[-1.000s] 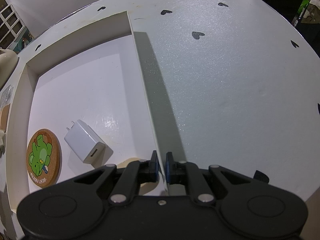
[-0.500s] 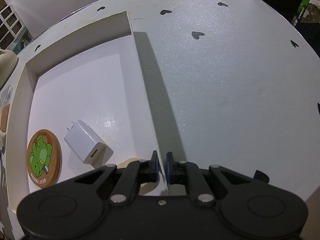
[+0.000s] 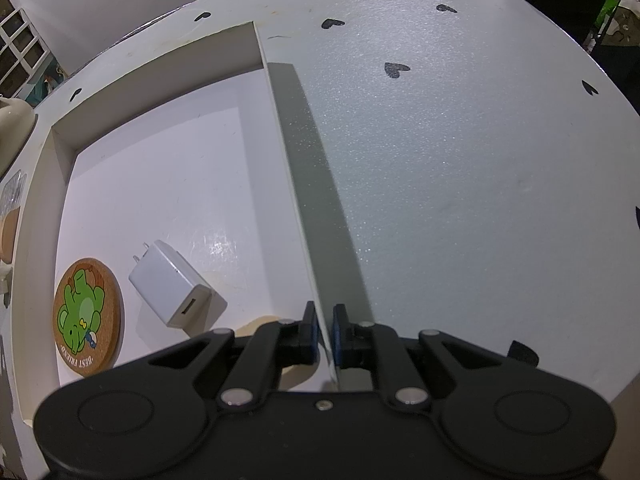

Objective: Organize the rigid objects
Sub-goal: 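Grasp the white cylinder of the beige holder with the left tool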

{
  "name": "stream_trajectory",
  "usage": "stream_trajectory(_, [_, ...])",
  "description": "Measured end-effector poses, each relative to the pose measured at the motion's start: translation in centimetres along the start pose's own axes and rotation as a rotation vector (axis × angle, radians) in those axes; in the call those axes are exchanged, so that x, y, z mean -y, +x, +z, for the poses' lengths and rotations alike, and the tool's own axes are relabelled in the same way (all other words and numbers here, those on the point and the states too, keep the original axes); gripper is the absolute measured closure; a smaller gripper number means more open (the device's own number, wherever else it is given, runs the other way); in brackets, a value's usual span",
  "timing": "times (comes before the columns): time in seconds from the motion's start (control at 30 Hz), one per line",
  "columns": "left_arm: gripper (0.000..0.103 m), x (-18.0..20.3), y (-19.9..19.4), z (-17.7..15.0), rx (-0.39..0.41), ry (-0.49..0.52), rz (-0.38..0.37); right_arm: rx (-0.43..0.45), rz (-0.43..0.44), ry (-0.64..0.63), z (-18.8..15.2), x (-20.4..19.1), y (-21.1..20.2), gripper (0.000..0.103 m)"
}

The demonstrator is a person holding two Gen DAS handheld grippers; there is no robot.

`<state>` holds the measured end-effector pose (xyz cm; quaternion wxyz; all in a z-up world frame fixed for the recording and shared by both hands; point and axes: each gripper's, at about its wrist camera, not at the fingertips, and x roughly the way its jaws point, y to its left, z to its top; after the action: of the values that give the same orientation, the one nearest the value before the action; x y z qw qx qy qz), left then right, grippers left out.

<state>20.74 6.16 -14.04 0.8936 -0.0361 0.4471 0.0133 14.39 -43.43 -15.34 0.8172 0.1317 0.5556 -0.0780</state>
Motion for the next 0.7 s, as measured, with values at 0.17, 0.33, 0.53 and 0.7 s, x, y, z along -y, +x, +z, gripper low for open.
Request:
stream_trajectory(0.17, [0.075,0.6,0.8,0.6,-0.004,0.03,0.011,0.0,0.0,0.0,0.0,0.0,0.0,0.094])
stream_trajectory(0.33, [0.083,0.1,0.8,0.6,0.002,-0.004,-0.003,0.001,0.001,0.0,0.0,0.0,0.0,0.094])
stream_trajectory(0.53, [0.083,-1.0,-0.1,0.0,0.024,-0.098,-0.028,0.0,0.0,-0.001,0.0,0.0,0.0,0.094])
stream_trajectory(0.7, [0.083,-1.2,-2.0,0.9,0.086,-0.133,-0.032,-0.001,0.0,-0.004,0.1,-0.1,0.1,0.094])
